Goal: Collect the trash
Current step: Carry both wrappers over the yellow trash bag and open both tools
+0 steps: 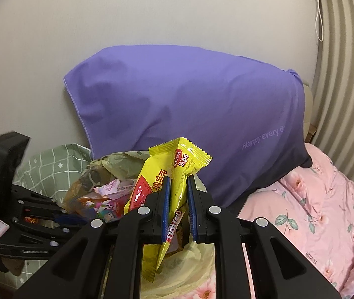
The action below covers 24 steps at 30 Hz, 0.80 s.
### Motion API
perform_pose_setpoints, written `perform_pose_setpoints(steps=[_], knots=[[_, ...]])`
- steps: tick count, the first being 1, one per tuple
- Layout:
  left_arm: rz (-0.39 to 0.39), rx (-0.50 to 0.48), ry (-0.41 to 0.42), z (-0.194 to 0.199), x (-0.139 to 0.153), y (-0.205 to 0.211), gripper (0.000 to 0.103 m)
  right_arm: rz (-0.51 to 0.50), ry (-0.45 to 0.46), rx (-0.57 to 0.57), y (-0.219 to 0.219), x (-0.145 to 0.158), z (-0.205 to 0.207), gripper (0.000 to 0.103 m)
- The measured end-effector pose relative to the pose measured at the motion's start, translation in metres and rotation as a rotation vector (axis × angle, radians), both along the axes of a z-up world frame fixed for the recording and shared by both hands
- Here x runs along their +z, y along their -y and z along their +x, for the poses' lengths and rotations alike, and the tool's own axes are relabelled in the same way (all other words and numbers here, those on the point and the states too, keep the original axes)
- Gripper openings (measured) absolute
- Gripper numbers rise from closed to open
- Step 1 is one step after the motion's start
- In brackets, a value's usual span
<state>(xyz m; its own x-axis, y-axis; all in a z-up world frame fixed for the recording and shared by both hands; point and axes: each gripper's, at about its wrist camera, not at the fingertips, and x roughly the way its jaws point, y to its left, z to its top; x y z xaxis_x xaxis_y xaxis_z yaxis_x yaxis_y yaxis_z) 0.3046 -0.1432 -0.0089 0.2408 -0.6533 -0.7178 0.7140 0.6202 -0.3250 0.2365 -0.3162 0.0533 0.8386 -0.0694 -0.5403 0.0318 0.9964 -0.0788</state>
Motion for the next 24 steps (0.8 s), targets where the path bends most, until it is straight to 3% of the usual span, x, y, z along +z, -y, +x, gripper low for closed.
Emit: perform_pose_setpoints(steps=[1,3,7,14,16,24], knots=[[-0.011,0.004,-0.001,0.0,0.002,-0.002,0.033,-0.004,-0.006,-0.003,0.0,-0.001,0.002,0.015],[-0.036,0.009,-0.009,0.001,0.005,-0.008,0.044,0.004,-0.018,-0.004,0.002,-0.005,0.007,0.015],[-0.074,0.049,0.027,-0.003,0.021,-0.021,0.053,0.031,-0.031,0.003,0.003,-0.011,0.014,0.015],[-0.095,0.126,0.143,-0.019,0.044,-0.038,0.058,0.063,-0.028,0.029,-0.003,-0.016,0.016,0.018],[-0.105,0.152,0.144,-0.021,0.047,-0.043,0.059,0.064,-0.027,0.035,-0.004,-0.016,0.015,0.03],[-0.131,0.259,0.14,-0.027,0.051,-0.073,0.062,0.072,-0.005,0.022,-0.001,-0.012,0.004,0.037]])
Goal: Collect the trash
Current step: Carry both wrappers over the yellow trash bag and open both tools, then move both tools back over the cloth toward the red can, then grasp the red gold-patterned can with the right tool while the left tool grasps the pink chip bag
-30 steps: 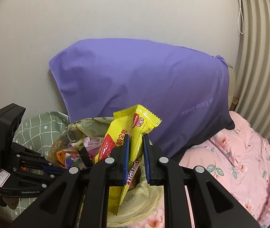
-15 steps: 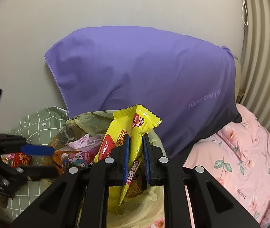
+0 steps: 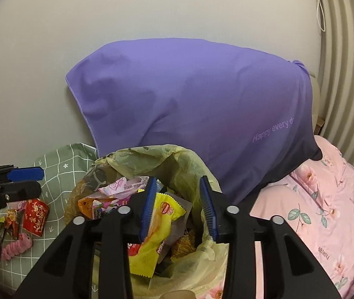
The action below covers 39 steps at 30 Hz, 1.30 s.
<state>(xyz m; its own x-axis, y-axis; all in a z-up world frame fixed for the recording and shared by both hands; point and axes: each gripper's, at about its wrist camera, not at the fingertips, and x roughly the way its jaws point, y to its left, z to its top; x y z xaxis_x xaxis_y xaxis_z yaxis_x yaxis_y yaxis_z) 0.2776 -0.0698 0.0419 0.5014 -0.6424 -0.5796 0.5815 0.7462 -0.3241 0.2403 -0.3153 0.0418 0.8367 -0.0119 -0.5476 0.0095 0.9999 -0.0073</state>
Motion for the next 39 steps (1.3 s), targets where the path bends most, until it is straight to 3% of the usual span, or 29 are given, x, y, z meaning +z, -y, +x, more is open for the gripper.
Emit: perform_pose_setpoints(steps=[8,14,18,25,30,34,39], knots=[[0.018,0.18,0.023,-0.025,-0.002,-0.067,0.065,0.041,0.024,0.038,-0.013,0.008,-0.017,0.038],[0.104,0.428,0.064,-0.064,-0.011,-0.161,0.065,0.123,0.033,0.154,-0.044,0.008,-0.023,0.042],[0.091,0.626,0.0,-0.084,-0.03,-0.229,0.066,0.139,0.027,0.249,-0.074,0.004,-0.022,0.044],[0.104,0.843,-0.072,-0.121,-0.061,-0.299,0.066,0.154,-0.067,0.402,-0.129,-0.018,-0.009,0.053],[0.082,0.874,-0.123,-0.141,-0.079,-0.314,0.066,0.169,-0.139,0.527,-0.174,-0.041,-0.005,0.053],[0.13,0.845,-0.162,-0.15,-0.096,-0.305,0.066,0.113,-0.201,0.632,-0.216,-0.057,-0.007,0.053],[0.116,0.875,-0.177,-0.165,-0.101,-0.311,0.066,0.119,-0.296,0.628,-0.247,-0.09,0.009,0.053]])
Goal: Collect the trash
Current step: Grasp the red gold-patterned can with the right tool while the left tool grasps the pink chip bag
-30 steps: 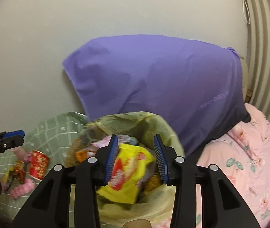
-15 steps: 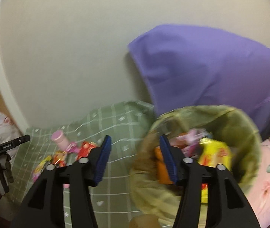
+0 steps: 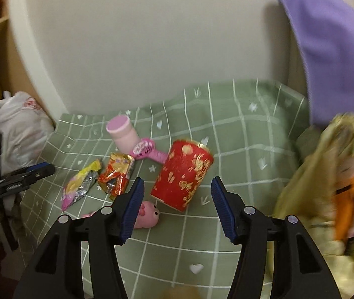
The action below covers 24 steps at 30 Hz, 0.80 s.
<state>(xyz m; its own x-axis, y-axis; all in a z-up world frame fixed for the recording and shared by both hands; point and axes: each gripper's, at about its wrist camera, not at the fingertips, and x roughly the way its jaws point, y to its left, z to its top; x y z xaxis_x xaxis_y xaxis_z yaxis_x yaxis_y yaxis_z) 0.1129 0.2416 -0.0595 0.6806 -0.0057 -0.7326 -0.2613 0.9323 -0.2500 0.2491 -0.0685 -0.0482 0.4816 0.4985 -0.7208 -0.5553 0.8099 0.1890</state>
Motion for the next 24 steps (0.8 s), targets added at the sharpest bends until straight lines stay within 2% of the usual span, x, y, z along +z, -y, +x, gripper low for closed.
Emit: perform_pose_setpoints(steps=[7,11,17,24], knots=[[0.018,0.015,-0.039,-0.01,-0.006,0.001,0.066,0.055,-0.065,-0.113,-0.019,-0.039,0.028,0.053],[0.015,0.015,-0.055,-0.014,-0.012,-0.002,0.066,0.137,-0.21,-0.092,-0.021,-0.06,0.04,0.052],[-0.006,0.014,-0.055,-0.009,-0.019,-0.003,0.066,0.072,-0.143,-0.071,-0.014,-0.047,0.026,0.05],[-0.001,-0.032,-0.059,0.001,-0.029,0.006,0.066,0.091,-0.099,-0.117,0.014,-0.027,0.016,0.05]])
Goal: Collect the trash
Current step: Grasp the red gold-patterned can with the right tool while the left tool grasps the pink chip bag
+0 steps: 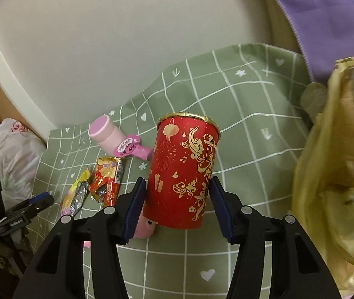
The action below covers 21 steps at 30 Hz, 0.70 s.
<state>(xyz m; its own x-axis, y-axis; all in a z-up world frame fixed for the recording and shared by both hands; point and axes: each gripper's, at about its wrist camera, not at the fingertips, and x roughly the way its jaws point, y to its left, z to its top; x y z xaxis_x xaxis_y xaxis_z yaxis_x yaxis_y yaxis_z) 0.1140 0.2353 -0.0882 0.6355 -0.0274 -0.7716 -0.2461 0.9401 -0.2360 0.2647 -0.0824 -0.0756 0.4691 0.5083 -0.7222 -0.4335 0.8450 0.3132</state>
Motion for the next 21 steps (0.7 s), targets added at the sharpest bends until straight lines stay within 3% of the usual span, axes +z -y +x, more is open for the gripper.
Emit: perform_pose_setpoints(steps=[7,10,17,18,19,21], knots=[[-0.008,-0.011,-0.037,0.009,-0.012,-0.001,0.066,-0.013,0.013,-0.008,0.015,0.007,-0.009,0.05],[0.002,-0.008,-0.055,0.011,-0.017,-0.003,0.073,-0.013,0.013,-0.018,0.018,0.007,-0.012,0.05],[0.009,-0.062,-0.097,0.015,-0.027,0.006,0.073,-0.003,0.005,-0.038,0.027,0.007,-0.014,0.05],[0.017,-0.063,-0.105,0.015,-0.028,0.008,0.07,-0.002,0.006,-0.038,0.028,0.007,-0.014,0.05],[0.02,-0.057,-0.117,0.015,-0.029,0.008,0.06,-0.001,0.008,-0.038,0.029,0.008,-0.015,0.05],[0.034,-0.034,-0.131,0.015,-0.03,0.008,0.053,-0.001,0.011,-0.038,0.031,0.009,-0.017,0.05]])
